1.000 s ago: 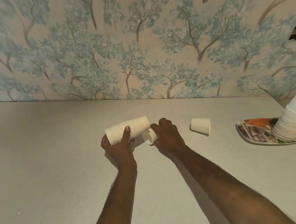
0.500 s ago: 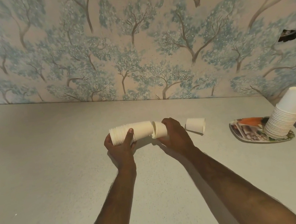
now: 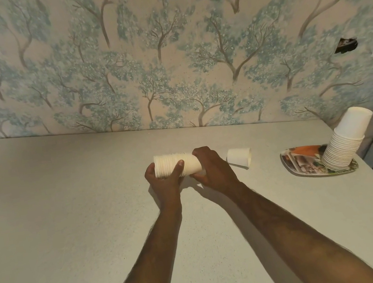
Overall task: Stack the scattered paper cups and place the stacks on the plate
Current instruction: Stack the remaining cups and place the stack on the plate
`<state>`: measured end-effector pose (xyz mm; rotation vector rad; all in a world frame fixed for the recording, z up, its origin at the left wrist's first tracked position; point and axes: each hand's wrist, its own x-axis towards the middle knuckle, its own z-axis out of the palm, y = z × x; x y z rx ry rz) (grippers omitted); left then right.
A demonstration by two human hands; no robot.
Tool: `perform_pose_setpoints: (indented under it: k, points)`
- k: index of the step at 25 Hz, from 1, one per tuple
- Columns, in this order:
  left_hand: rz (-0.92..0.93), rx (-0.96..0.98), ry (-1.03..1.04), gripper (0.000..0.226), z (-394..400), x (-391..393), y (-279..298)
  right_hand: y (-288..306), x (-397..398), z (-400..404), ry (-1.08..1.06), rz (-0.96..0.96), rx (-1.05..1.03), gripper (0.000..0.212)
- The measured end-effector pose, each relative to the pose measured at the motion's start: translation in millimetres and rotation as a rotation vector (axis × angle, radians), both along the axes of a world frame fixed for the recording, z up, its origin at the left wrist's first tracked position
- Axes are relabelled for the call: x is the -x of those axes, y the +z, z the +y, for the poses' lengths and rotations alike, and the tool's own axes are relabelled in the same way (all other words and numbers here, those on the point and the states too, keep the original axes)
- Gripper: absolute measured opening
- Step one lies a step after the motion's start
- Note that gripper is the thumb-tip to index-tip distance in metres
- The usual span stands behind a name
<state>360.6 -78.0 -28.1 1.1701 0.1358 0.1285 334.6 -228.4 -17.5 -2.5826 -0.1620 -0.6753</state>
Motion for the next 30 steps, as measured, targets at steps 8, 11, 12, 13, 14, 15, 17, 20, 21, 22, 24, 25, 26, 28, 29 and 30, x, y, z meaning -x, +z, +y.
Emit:
perform_pose_setpoints:
  k: [8,11,12,13,14,15,17,20,21,22,24,25,26,28,29,30]
  points:
    - [0.037,-0.007,0.041,0.106,-28.0,13.6,-3.4,5.0,9.7,-7.2,-0.021,0.005,-0.023,0.065]
    - [0.025,-0.001,0.067,0.107,-31.2,12.3,-4.3,5.5,12.4,-19.0,0.001,0.069,-0.006,0.082]
    - [0.022,0.01,0.075,0.106,-30.2,10.6,-4.1,4.8,13.4,-26.9,-0.007,0.103,-0.013,0.091]
    - [0.02,0.026,0.08,0.104,-28.8,8.9,-4.0,3.8,13.8,-36.3,-0.03,0.131,-0.014,0.096]
    - [0.017,0.051,0.082,0.103,-27.3,7.8,-3.8,2.1,14.0,-46.9,-0.069,0.152,0.002,0.095]
    - [0.014,0.079,0.08,0.102,-26.1,7.1,-3.5,0.1,13.7,-58.7,-0.125,0.169,0.045,0.089]
    - [0.013,0.108,0.078,0.102,-24.0,7.0,-3.1,-7.1,12.6,-77.6,-0.28,0.215,0.203,0.072]
    - [0.021,0.11,0.083,0.101,-21.8,7.2,-2.0,-13.4,12.1,-90.2,-0.383,0.316,0.369,0.062]
    - [0.022,0.113,0.086,0.101,-21.1,7.1,-1.4,-15.2,11.7,-91.4,-0.39,0.334,0.4,0.062]
    - [0.021,0.119,0.087,0.101,-20.4,7.1,-1.1,-16.3,12.1,-91.4,-0.402,0.343,0.427,0.062]
    - [0.015,0.15,0.08,0.101,-18.8,7.6,0.1,-14.8,12.6,-90.5,-0.442,0.368,0.443,0.059]
    - [0.015,0.162,0.081,0.1,-17.5,8.2,1.0,-14.1,11.6,-90.0,-0.47,0.379,0.43,0.057]
    - [0.017,0.168,0.083,0.1,-16.2,9.0,1.8,-14.2,10.8,-89.6,-0.506,0.381,0.415,0.056]
    - [0.021,0.165,0.088,0.1,-15.2,10.9,3.1,-14.0,12.4,-89.6,-0.569,0.377,0.389,0.054]
    - [0.022,0.16,0.092,0.1,-14.3,11.4,4.0,-13.9,13.0,-90.5,-0.586,0.378,0.385,0.054]
    - [0.023,0.161,0.094,0.1,-13.5,11.9,5.1,-12.9,13.5,-92.5,-0.594,0.375,0.405,0.055]
